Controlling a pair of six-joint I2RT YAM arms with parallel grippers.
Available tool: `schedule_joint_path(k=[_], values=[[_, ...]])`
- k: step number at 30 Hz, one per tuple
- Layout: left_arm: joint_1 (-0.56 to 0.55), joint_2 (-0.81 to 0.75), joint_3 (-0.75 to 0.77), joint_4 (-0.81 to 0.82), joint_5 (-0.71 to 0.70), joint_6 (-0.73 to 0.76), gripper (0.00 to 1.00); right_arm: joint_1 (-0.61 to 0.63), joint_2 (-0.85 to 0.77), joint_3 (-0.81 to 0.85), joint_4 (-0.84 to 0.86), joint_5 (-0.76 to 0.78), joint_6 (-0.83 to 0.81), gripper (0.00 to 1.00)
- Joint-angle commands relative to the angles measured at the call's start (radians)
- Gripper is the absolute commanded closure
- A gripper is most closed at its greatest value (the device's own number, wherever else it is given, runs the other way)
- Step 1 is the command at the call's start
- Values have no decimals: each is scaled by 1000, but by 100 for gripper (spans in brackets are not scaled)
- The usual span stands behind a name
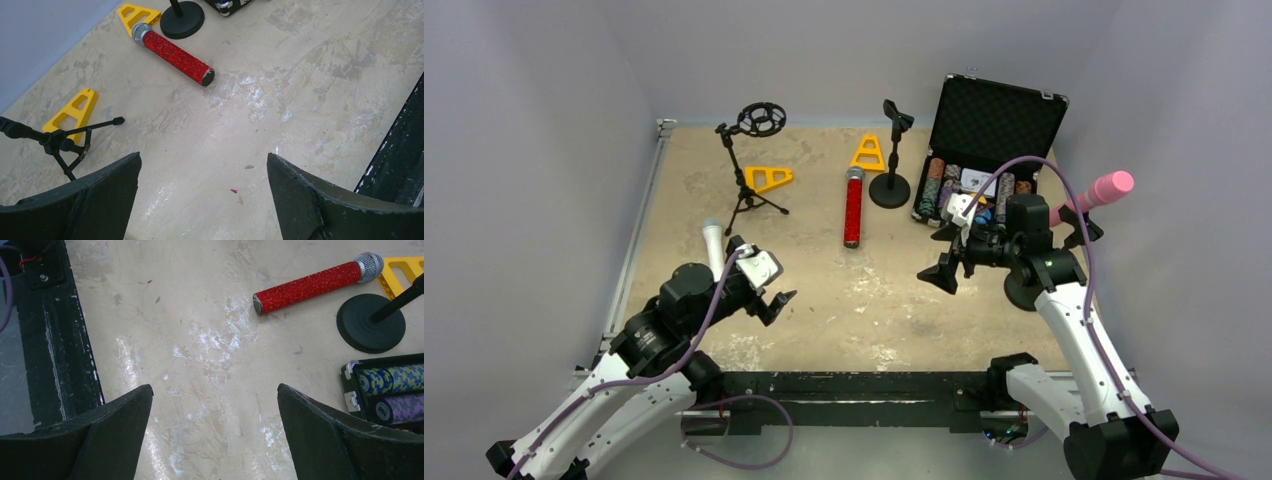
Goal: Attach the microphones to the stand
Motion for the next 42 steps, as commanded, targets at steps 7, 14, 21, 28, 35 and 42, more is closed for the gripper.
schedule_joint_path(k=[7,14,21,28,35,42], values=[[7,5,27,14,-15,-17,1,-3,-2,2,11,-21,-15,2],[7,6,26,14,-14,-18,1,-3,-2,2,8,-24,-18,2],[9,8,28,14,-12,-20,1,-3,-2,2,7,-27,-19,2],[10,9,30,14,-12,-20,1,-3,-1,3,5,-29,-20,2],[12,10,33,12,-12,-25,1,-3,-1,3,4,-30,-22,2],[22,30,66,2,4,-79,1,-3,-1,3,2,-32,-23,2]])
